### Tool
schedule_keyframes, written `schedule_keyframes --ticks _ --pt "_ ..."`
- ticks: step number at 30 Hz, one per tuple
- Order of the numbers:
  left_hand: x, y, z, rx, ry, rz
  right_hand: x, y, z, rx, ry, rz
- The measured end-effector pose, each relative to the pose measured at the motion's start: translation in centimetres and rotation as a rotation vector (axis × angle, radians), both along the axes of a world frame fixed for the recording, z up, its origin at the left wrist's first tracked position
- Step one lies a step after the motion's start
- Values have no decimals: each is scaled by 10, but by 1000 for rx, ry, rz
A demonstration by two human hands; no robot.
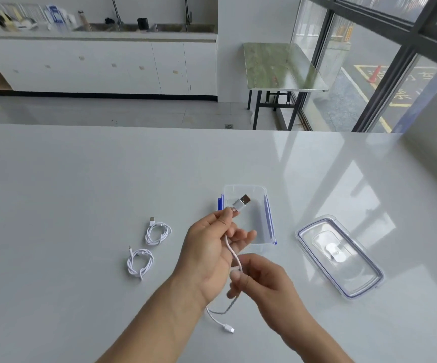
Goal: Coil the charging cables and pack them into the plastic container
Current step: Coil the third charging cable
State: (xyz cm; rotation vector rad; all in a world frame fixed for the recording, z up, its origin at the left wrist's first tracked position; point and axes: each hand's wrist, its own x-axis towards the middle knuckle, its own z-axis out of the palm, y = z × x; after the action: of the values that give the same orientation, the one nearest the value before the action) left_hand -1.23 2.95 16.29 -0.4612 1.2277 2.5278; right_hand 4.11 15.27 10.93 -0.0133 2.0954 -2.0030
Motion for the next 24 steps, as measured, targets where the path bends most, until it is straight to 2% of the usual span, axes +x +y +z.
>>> schedule_keyframes --ticks 2,4,7,12,15,18,21,24 --pt "2 -6 3 69 -26 -6 -3 1 -1 20 52 -105" --pt "3 -14 5 106 -35 -69 -8 7 4 45 74 -115" --pt "3 -24 10 126 -24 -140 -14 15 8 83 59 19" --pt "1 -31 17 259 58 -107 -19 23 2 97 43 141" --pt "0 -33 22 259 121 -138 -23 25 -10 154 -71 277" --pt "1 -35 26 160 131 -234 -37 36 -20 342 -171 349" --pt "3 -37 26 -79 138 -445 -61 48 -4 478 -130 269" --pt "4 -38 21 -373 156 -591 -84 51 38 409 -48 108"
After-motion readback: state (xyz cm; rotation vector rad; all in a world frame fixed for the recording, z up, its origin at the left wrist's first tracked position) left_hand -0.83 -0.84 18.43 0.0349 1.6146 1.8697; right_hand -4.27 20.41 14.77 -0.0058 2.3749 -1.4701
